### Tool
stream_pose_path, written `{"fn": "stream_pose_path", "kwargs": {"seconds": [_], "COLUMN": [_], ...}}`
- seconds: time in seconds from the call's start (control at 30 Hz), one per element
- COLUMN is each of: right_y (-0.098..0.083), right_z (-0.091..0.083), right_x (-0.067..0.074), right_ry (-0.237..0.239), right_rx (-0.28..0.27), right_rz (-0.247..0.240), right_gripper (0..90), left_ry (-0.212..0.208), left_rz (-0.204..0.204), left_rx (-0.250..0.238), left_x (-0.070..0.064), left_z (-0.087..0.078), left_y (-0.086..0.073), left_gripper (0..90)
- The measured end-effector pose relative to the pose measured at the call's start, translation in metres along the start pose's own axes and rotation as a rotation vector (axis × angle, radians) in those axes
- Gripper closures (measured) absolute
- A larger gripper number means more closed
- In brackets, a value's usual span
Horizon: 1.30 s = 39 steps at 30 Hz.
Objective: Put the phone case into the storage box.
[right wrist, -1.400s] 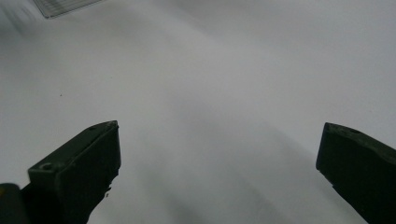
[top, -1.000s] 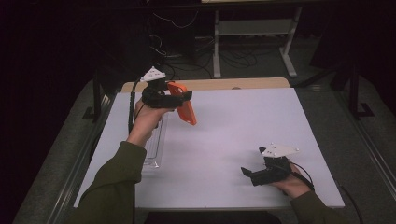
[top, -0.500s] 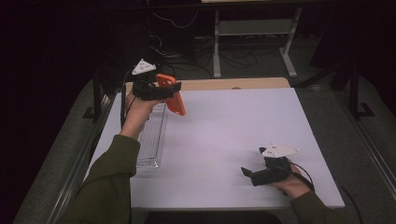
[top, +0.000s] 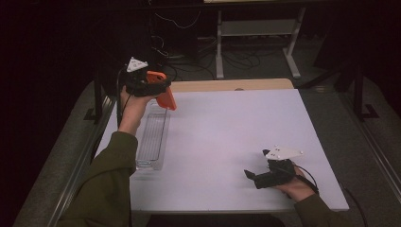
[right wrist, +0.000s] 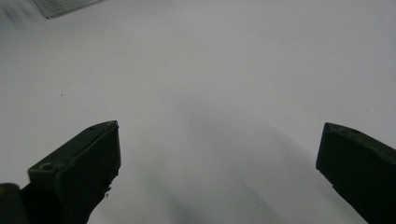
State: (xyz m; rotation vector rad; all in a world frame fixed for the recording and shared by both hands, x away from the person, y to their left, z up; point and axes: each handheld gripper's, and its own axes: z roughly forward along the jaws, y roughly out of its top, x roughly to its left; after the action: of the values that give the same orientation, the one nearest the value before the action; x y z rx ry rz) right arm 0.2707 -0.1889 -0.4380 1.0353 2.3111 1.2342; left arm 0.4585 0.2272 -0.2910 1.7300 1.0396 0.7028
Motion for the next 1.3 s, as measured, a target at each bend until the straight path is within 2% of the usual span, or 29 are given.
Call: {"fn": "stream_pose_path", "kwargs": {"seconds": [0.13, 0.3, 0.5, 0.63, 0.73, 0.83, 0.87, 0.97, 1.1, 1.13, 1.17, 1.3], "right_y": [0.000, 0.000, 0.000, 0.000, 0.000, 0.000, 0.000, 0.000, 0.000, 0.000, 0.001, 0.001], "right_z": [0.000, 0.000, 0.000, 0.000, 0.000, 0.000, 0.000, 0.000, 0.000, 0.000, 0.000, 0.000], "right_x": [0.000, 0.000, 0.001, 0.001, 0.001, 0.001, 0.001, 0.001, 0.001, 0.001, 0.001, 0.002], "right_ry": [0.000, 0.000, 0.002, 0.002, 0.002, 0.000, 0.000, 0.000, 0.000, 0.001, 0.001, 0.001], "right_rx": [0.000, 0.000, 0.001, 0.003, 0.000, -0.002, -0.003, -0.003, -0.002, -0.002, -0.002, -0.005], "right_rz": [0.000, 0.001, 0.000, -0.001, -0.006, -0.013, -0.013, -0.013, -0.012, -0.013, -0.013, -0.015], "right_gripper": [0.0, 0.0, 0.0, 0.0, 0.0, 0.0, 0.0, 0.0, 0.0, 0.0, 0.0, 0.0], "left_ry": [0.040, 0.102, 0.175, 0.209, 0.240, 0.255, 0.261, 0.277, 0.287, 0.287, 0.289, 0.292], "left_rz": [-0.020, -0.019, -0.018, -0.018, -0.029, -0.058, -0.048, -0.071, -0.067, -0.083, -0.072, -0.070], "left_rx": [0.003, 0.019, 0.055, 0.071, 0.092, 0.105, 0.123, 0.128, 0.151, 0.151, 0.163, 0.188], "left_x": [0.008, 0.016, 0.021, 0.021, 0.023, 0.024, 0.025, 0.026, 0.029, 0.029, 0.030, 0.031], "left_z": [0.005, 0.010, 0.016, 0.020, 0.024, 0.028, 0.028, 0.032, 0.035, 0.037, 0.037, 0.041], "left_y": [-0.003, -0.007, -0.012, -0.014, -0.017, -0.021, -0.022, -0.027, -0.032, -0.034, -0.035, -0.039], "left_gripper": [14.6, 14.5, 14.5, 14.4, 14.4, 14.4, 14.4, 14.4, 14.3, 14.3, 14.3, 14.2]}}
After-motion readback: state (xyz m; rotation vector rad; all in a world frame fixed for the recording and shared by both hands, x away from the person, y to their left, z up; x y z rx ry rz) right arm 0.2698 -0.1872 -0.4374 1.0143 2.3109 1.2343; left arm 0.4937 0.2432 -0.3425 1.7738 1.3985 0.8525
